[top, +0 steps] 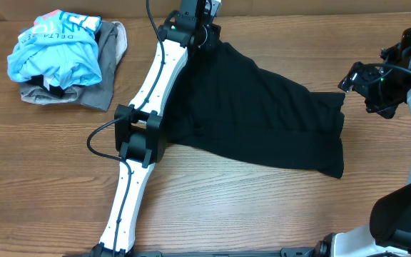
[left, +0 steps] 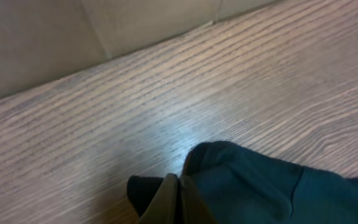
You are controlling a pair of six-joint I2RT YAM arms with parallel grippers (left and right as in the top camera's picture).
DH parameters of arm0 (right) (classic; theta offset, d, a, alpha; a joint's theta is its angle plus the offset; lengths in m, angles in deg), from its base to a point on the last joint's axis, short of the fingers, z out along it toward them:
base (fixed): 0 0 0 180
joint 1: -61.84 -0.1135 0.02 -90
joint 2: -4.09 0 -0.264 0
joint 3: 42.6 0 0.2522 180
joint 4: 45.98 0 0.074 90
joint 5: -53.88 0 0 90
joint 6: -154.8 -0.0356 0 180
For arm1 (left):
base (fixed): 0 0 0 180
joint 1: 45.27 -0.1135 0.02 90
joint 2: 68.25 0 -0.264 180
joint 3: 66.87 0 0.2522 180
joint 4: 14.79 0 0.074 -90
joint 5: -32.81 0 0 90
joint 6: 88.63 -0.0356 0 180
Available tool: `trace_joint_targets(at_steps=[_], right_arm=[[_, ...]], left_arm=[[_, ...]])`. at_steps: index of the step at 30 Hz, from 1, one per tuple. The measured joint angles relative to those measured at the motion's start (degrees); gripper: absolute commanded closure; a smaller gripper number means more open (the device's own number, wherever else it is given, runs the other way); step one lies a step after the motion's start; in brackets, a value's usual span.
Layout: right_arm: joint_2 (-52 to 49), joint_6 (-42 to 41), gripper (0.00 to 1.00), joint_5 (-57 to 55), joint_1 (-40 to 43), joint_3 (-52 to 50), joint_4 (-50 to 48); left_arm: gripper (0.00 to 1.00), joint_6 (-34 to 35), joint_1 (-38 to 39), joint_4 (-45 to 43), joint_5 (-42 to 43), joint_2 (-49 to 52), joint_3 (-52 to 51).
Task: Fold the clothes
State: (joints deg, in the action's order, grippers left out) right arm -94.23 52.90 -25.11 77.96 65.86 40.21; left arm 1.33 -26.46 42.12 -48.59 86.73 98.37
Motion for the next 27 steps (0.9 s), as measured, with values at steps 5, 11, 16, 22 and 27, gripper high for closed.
trace_joint_targets(at_steps=[5, 11, 16, 22, 27], right_arm=[[0.0, 0.0, 0.1, 0.0, 0.0, 0.0, 0.2], [0.0, 0.0, 0.1, -0.1, 0.0, 0.0, 0.1], [0.0, 0.0, 0.1, -0.1, 0.0, 0.0, 0.0], [0.0, 0.0, 0.09, -0.1, 0.0, 0.0, -0.5], [0.0, 0.0, 0.09, -0.1, 0.0, 0.0, -0.6]], left_arm=[[0.96, 0.0, 0.0, 8.0, 0.0, 0.0, 1.1], [0.96, 0.5, 0.0, 28.6, 0.2, 0.1, 11.6], [0.96, 0.7, 0.4, 44.1, 0.7, 0.0, 15.7], [0.24, -2.5, 2.4, 49.4, 0.7, 0.1, 11.2], [0.12, -3.8, 3.5, 47.3, 0.4, 0.4, 8.9]])
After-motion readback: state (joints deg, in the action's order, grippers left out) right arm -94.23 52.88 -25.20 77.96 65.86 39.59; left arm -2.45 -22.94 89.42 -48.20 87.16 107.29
